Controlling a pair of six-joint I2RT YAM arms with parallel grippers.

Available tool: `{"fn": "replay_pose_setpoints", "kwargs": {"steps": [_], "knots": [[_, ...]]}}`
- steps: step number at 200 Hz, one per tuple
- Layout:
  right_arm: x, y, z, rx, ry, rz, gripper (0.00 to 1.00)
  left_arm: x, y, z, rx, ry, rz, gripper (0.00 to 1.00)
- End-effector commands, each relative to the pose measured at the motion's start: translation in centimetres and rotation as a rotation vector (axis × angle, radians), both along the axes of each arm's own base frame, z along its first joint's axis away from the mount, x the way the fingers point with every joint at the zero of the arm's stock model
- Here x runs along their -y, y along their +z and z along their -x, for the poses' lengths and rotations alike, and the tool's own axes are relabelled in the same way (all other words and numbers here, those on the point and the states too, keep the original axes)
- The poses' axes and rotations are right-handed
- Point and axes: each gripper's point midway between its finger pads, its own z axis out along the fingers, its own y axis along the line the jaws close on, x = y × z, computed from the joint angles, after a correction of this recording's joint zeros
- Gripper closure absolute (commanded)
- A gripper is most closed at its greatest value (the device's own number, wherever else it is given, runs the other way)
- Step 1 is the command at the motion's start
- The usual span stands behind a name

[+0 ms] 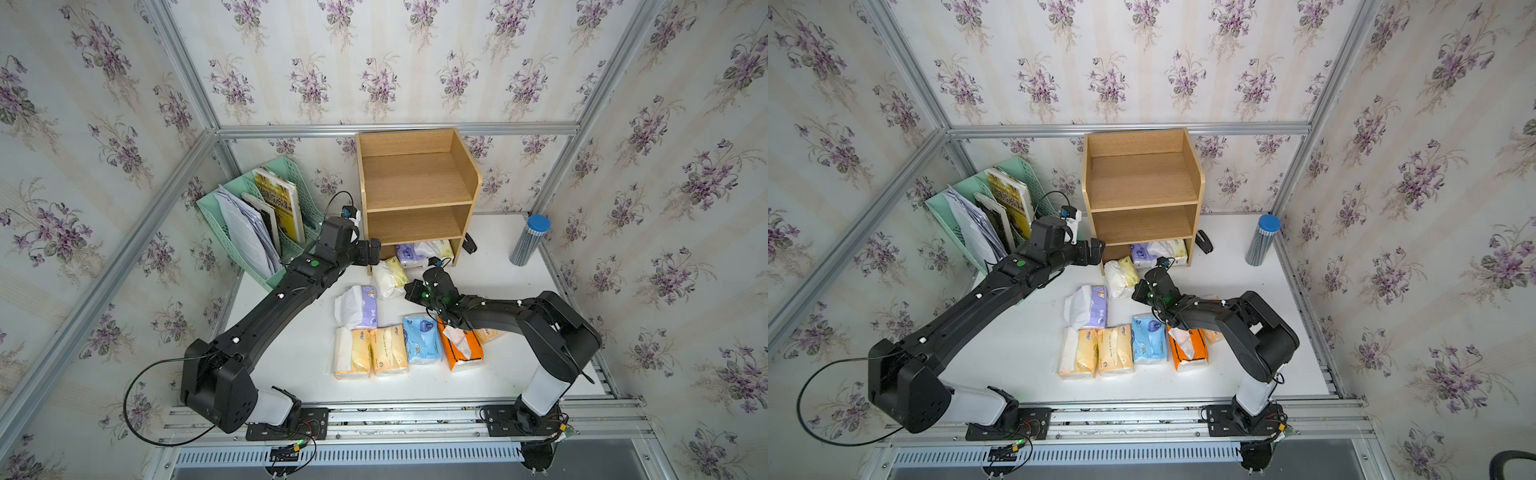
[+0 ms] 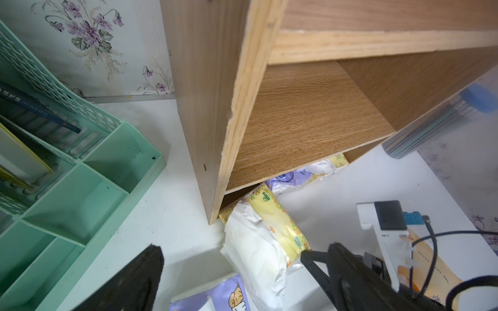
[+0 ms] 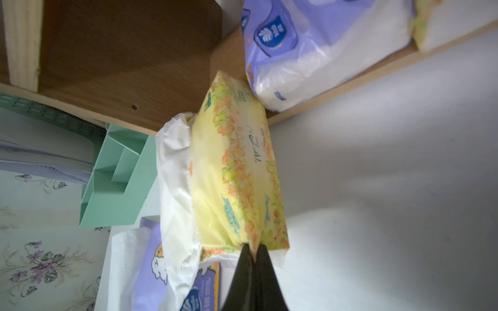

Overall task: Remove the tissue boxes from the shelf
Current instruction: Pick up a box of tissues from the shelf, then place the box of tissues at the center of the board.

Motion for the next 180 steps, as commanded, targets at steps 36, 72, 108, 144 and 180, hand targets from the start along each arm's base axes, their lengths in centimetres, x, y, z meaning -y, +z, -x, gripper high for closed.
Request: {"fn": "replay_pose_setpoints", "kwargs": {"steps": [36, 72, 108, 144, 180], "knots": [[-0.1, 0.3, 5.2, -0.014, 0.098, 0.064, 0.73, 0.6, 0.5, 0.6, 0.009, 0.017, -0.028, 0.01], [1.3, 3.5, 4.9, 0.05, 0.036, 0.126, 0.54, 0.3, 1.7, 1.1, 0.035, 0.023, -0.024, 0.01], [1.2, 4.6, 1.5, 0.064, 0.045, 0.162, 0.54, -0.1, 1.6, 1.3, 0.044, 0.034, -0.033, 0.01], [-1.5, 1.3, -1.4, 0.018, 0.118, 0.207, 0.56, -0.2, 0.9, 1.3, 0.036, 0.031, -0.044, 0.01], [-3.9, -1.0, -0.4, -0.027, 0.191, 0.15, 0.58, -0.6, 0.5, 1.3, 0.033, 0.033, -0.074, 0.01]]}}
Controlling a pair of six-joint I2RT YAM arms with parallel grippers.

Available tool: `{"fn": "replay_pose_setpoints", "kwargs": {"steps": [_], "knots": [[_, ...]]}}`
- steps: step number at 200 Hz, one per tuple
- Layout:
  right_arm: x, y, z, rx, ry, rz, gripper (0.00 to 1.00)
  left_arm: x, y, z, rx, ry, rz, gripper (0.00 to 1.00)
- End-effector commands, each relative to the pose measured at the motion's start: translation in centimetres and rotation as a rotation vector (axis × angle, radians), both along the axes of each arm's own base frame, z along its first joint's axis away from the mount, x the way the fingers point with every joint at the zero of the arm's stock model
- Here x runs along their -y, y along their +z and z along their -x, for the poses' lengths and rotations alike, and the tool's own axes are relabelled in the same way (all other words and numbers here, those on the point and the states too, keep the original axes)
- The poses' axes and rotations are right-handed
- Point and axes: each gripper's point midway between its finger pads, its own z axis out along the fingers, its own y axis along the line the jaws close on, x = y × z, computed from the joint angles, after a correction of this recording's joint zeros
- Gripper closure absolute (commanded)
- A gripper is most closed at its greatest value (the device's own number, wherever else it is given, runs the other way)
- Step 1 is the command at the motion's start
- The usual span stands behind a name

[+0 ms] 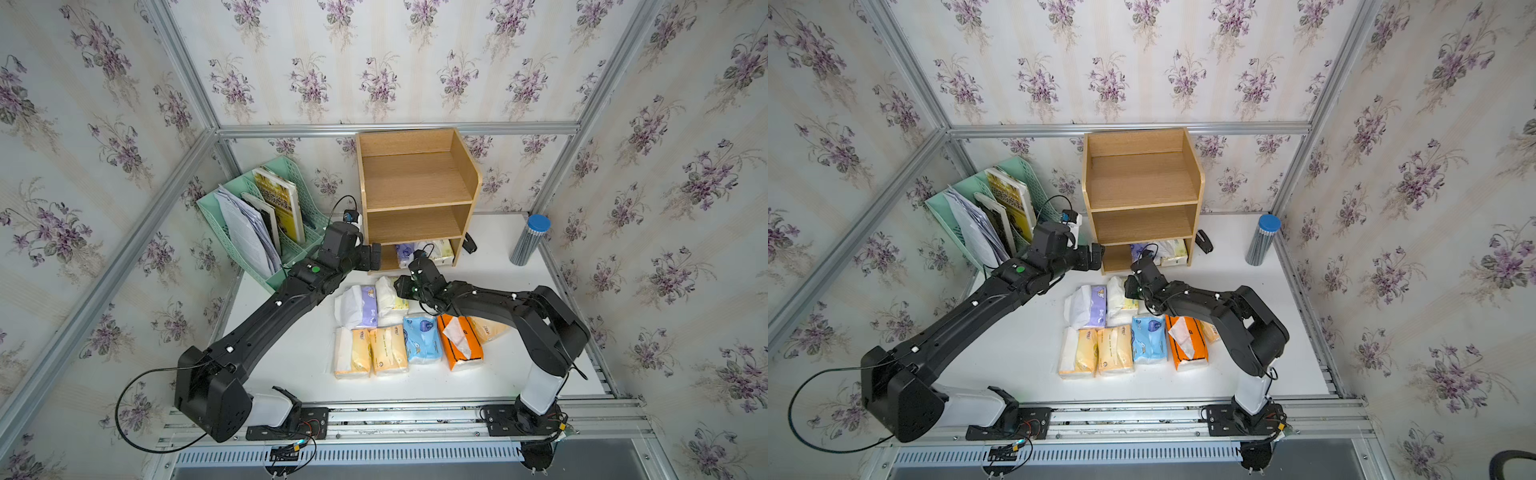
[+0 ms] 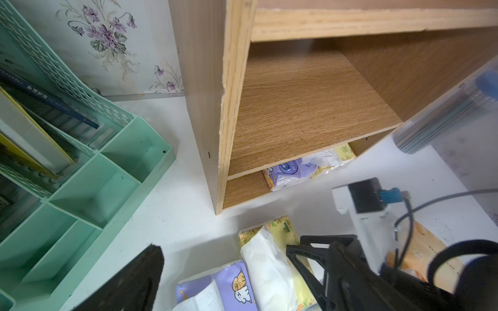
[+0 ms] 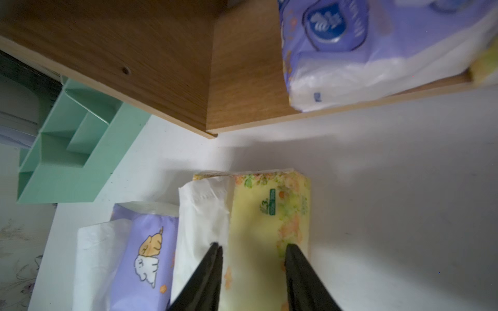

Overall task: Remove the tissue boxes from the shelf
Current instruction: Place the box of tissues at the center of the board, then pick up a box of tissues from the shelf.

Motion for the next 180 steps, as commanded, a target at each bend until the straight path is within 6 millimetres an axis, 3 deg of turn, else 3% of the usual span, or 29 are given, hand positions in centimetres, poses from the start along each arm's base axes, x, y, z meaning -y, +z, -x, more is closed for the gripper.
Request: {"fn": "replay_pose_setpoints", "kwargs": {"steps": [1, 24, 48, 69, 71, 105, 133, 180], "knots": [[-1.6, -0.3, 1.3, -0.017, 0.071, -0.046, 0.59, -0.5, 0.1, -0.3, 0.02, 0.008, -0.025, 0.01], [-1.3, 0.7, 2.3, -0.005, 0.064, -0.066, 0.6, -0.6, 0.3, -0.5, 0.027, 0.011, -0.026, 0.01], [-0.1, 3.5, 2.0, 0.058, 0.015, -0.08, 0.61, -0.3, 0.4, -0.9, 0.031, 0.0, -0.022, 0.01], [2.2, 5.7, 0.4, 0.094, -0.094, -0.134, 0.62, 0.3, 0.8, -1.2, 0.041, -0.019, -0.012, 0.01], [2.5, 5.8, 0.1, 0.092, -0.107, -0.148, 0.61, 0.5, 0.0, -1.5, 0.023, -0.02, -0.021, 0.01], [6.1, 6.9, -3.5, 0.089, -0.28, -0.385, 0.55, 1.4, -0.7, -2.4, 0.018, -0.041, -0.014, 0.01], [5.6, 7.0, -6.1, 0.104, -0.339, -0.466, 0.51, 2.2, -1.5, -3.1, 0.005, -0.07, -0.014, 0.01], [4.7, 4.7, -8.7, 0.048, -0.435, -0.521, 0.47, 3.4, -2.9, -3.5, 0.004, -0.11, 0.018, 0.01]]}}
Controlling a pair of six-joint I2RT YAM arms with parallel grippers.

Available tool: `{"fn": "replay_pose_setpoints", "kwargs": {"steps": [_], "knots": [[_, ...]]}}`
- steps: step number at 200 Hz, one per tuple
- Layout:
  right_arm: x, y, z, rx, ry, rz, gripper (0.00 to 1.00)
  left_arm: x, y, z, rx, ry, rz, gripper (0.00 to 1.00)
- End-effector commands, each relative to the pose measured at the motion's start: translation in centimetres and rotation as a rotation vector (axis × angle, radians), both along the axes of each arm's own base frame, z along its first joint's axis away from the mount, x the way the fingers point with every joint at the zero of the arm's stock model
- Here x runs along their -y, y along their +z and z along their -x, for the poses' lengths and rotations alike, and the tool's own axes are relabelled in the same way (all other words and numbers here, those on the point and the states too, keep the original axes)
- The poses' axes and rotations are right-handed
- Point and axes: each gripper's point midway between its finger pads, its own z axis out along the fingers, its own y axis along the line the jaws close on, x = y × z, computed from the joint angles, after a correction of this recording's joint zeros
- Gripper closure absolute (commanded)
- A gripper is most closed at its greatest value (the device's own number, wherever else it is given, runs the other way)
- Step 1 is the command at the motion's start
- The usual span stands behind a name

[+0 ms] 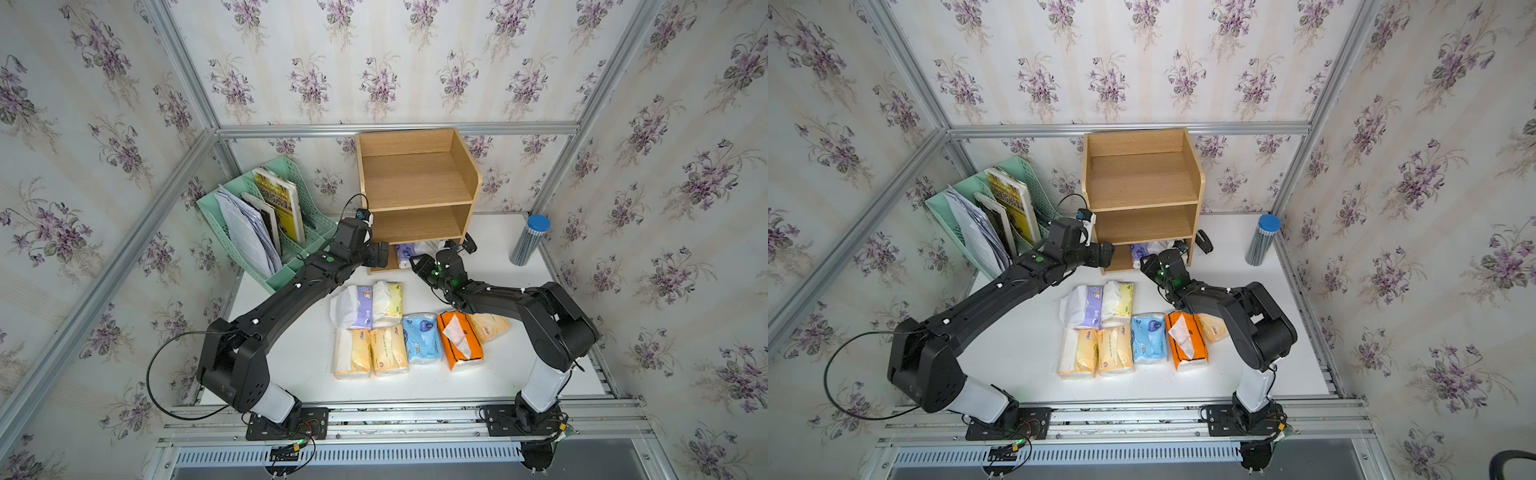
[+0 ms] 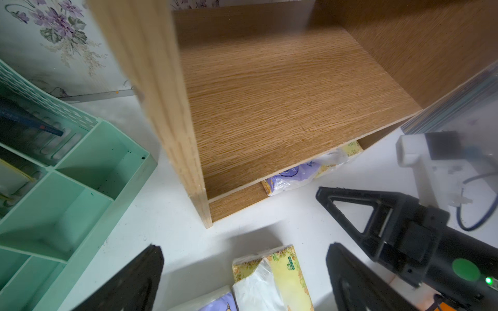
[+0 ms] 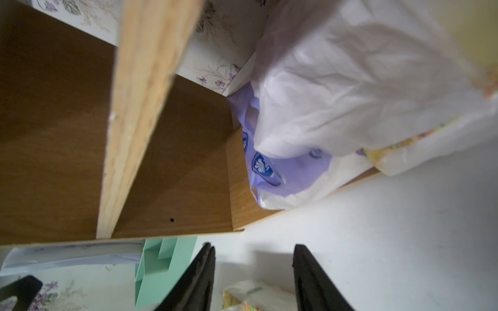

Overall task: Remove the tissue boxes from the shelf
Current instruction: Pick up a box of tissues from the shelf.

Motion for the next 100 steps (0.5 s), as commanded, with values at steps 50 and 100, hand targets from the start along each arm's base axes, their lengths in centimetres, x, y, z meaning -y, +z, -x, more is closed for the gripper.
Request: {"fn": "replay_pose_setpoints", "kwargs": {"steps": [50, 100], "knots": [[-0.3, -2.5, -2.3, -0.074, -0.116, -0.063, 0.43, 0.3, -0.4, -0.7, 0.027, -0.035, -0.004, 0.01], [-0.6, -5.0, -3.9, -0.118, -0.151, -0.005, 0.45, 0.2, -0.2, -0.8, 0.025, -0.037, 0.012, 0.01]]}}
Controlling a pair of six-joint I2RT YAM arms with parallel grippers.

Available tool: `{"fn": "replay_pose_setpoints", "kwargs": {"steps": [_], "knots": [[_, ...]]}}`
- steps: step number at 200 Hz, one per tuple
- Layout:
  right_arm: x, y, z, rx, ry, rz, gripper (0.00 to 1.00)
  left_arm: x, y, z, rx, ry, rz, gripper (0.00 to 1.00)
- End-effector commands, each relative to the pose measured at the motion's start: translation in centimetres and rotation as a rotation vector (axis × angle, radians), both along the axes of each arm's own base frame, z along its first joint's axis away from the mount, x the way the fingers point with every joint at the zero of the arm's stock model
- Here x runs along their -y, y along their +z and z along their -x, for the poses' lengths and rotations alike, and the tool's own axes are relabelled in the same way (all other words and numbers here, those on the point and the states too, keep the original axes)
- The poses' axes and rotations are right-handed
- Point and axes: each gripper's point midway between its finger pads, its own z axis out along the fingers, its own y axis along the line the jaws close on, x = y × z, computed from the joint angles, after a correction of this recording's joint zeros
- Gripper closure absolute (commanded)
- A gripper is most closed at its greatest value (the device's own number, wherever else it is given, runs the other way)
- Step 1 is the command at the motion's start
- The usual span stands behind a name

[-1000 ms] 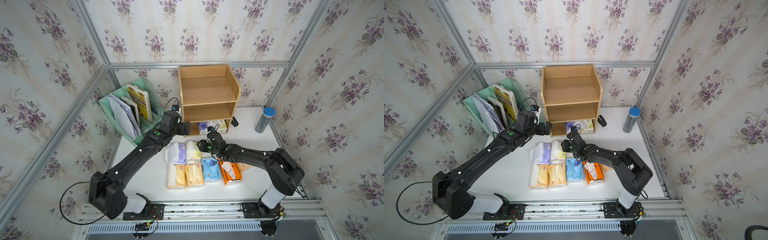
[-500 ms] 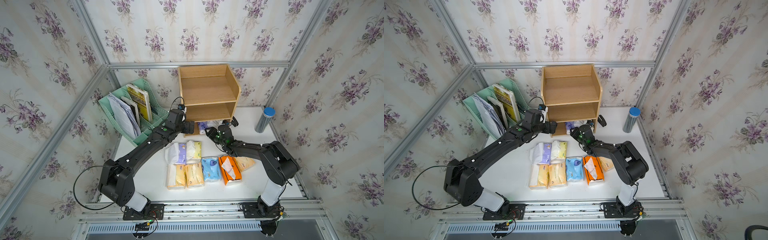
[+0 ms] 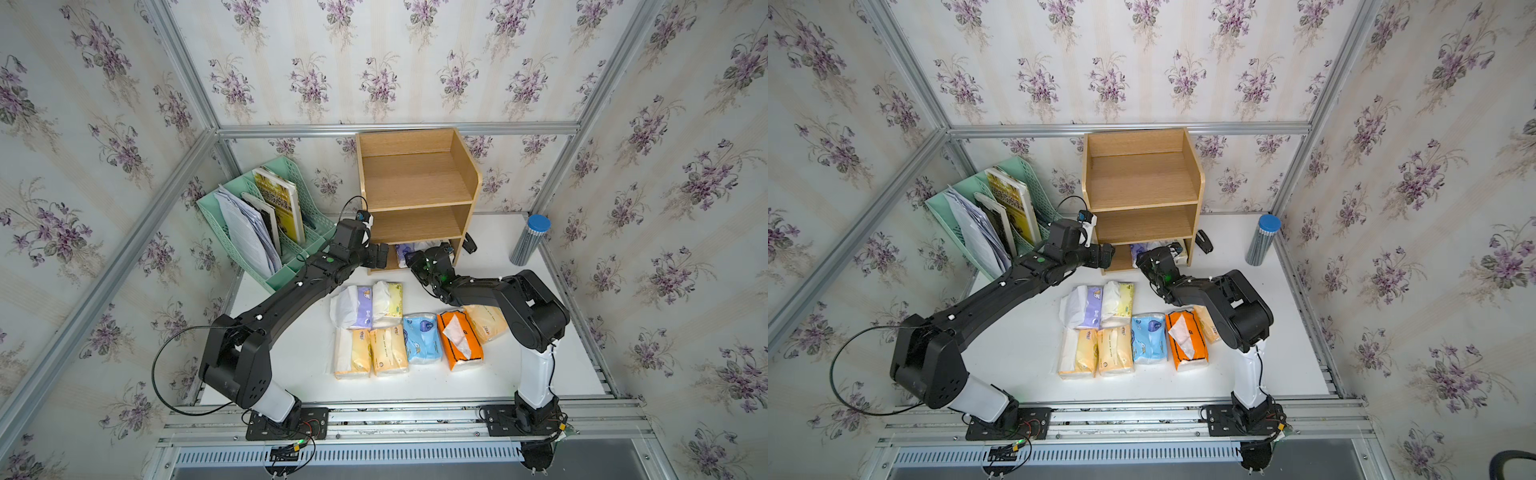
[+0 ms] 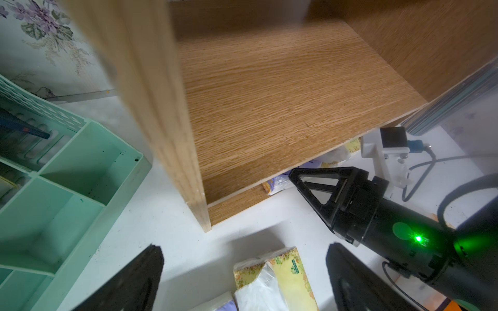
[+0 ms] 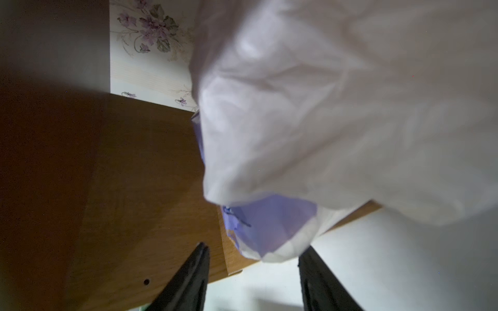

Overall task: Remove the tissue boxes from the shelf
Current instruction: Pick up a box of tissues from the shelf.

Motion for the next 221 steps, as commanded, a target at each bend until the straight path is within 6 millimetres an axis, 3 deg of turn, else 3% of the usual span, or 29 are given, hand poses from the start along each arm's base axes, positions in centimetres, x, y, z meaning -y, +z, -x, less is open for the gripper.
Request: {"fn": "replay_pose_setpoints", "kwargs": {"steps": [1, 19, 46, 85, 119, 150, 221], "knots": [[0.4, -1.3, -0.7, -0.031, -0.03, 0.04, 0.45, 0.5, 0.6, -0.1, 0.02, -0.023, 0.012, 0.01], [0.3, -2.0, -1.0, -0.041, -0.033, 0.067, 0.52, 0.4, 0.7, -0.1, 0.021, -0.024, 0.013, 0.01], [0.7, -2.2, -1.4, -0.048, -0.032, 0.12, 0.78, 0.2, 0.6, 0.1, 0.018, -0.022, 0.008, 0.01], [0.4, -0.6, -1.4, -0.025, -0.008, 0.124, 1.0, 0.0, 0.7, 0.1, 0.015, -0.018, 0.003, 0.01], [-0.5, 2.8, -0.7, 0.017, 0.054, 0.075, 1.0, -0.2, 1.1, -0.3, 0.005, 0.003, -0.005, 0.01], [-1.0, 4.6, 1.4, 0.027, 0.117, 0.037, 1.0, -0.3, 1.6, -0.4, -0.001, 0.016, 0.002, 0.01], [-0.1, 4.2, 7.4, -0.014, 0.214, 0.074, 1.0, -0.6, 3.1, -0.1, -0.002, 0.044, 0.024, 0.01]]}}
